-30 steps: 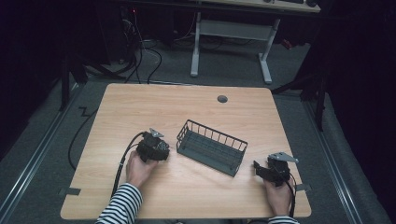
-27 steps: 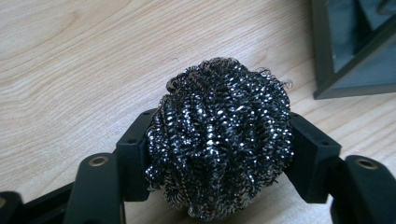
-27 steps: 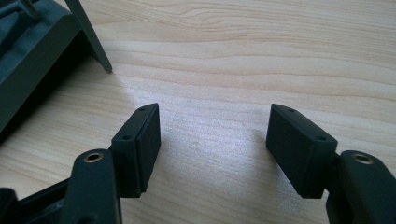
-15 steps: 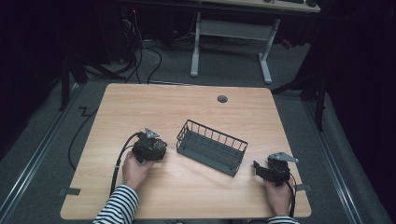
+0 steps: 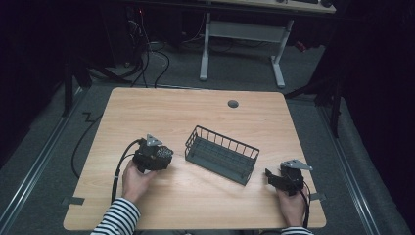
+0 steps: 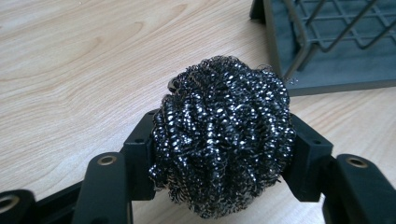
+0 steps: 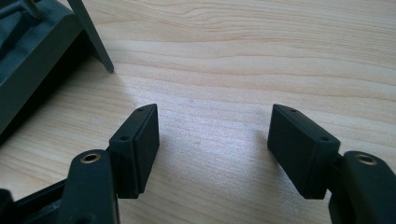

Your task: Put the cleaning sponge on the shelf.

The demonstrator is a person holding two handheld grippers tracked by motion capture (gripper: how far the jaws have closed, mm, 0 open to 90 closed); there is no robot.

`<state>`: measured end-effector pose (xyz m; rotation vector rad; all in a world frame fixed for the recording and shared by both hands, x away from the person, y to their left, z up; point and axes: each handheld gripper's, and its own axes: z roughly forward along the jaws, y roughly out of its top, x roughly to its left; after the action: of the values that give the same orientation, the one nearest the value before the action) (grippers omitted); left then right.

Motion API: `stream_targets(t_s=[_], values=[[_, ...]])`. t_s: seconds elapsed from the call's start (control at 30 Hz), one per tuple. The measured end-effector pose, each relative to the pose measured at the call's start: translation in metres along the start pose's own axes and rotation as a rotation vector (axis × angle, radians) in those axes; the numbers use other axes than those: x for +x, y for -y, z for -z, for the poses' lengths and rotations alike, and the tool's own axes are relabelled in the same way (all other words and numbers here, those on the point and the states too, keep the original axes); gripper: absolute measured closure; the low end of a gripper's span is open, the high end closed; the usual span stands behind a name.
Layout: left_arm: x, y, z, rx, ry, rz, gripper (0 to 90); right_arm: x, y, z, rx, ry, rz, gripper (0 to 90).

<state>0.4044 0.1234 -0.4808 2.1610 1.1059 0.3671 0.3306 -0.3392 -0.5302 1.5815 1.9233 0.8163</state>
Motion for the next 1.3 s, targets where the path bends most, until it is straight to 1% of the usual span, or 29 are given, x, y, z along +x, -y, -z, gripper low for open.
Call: stream_targets(t_s=[0.1,0.2,0.33,0.5,0.53,0.67,0.77,0.97,1.07,1.3], values=[[0.001,-0.002,0.009,-0.022,0.013,0.006,40.1,0.0,0.0,0.0,0.0,0.0,0.0,34.0],[0.003,-0.006,0.02,-0.047,0.014,0.01,40.1,0.0,0.0,0.0,-0.001,0.001,0.001,33.9],[0.005,-0.013,0.034,-0.076,0.042,0.03,40.1,0.0,0.0,0.0,0.0,0.0,0.001,33.9],[0.004,-0.02,0.046,-0.103,0.07,0.03,40.1,0.0,0.0,0.0,-0.001,-0.001,0.002,33.8],[0.004,-0.022,0.048,-0.102,0.08,0.031,40.1,0.0,0.0,0.0,-0.001,-0.001,0.002,33.8],[0.001,-0.028,0.052,-0.106,0.09,0.025,40.1,0.0,0.0,0.0,-0.001,0.0,0.001,33.8],[-0.002,-0.032,0.055,-0.112,0.117,0.025,40.1,0.0,0.0,0.0,0.0,0.0,0.002,33.8],[-0.009,-0.041,0.059,-0.114,0.139,0.001,40.1,0.0,0.0,0.0,-0.001,0.0,0.001,33.8],[-0.013,-0.048,0.061,-0.125,0.163,-0.003,40.1,0.0,0.0,0.0,-0.001,-0.001,0.001,33.7],[-0.021,-0.062,0.062,-0.13,0.183,-0.027,40.1,0.0,0.0,0.0,0.0,-0.001,0.001,33.7]])
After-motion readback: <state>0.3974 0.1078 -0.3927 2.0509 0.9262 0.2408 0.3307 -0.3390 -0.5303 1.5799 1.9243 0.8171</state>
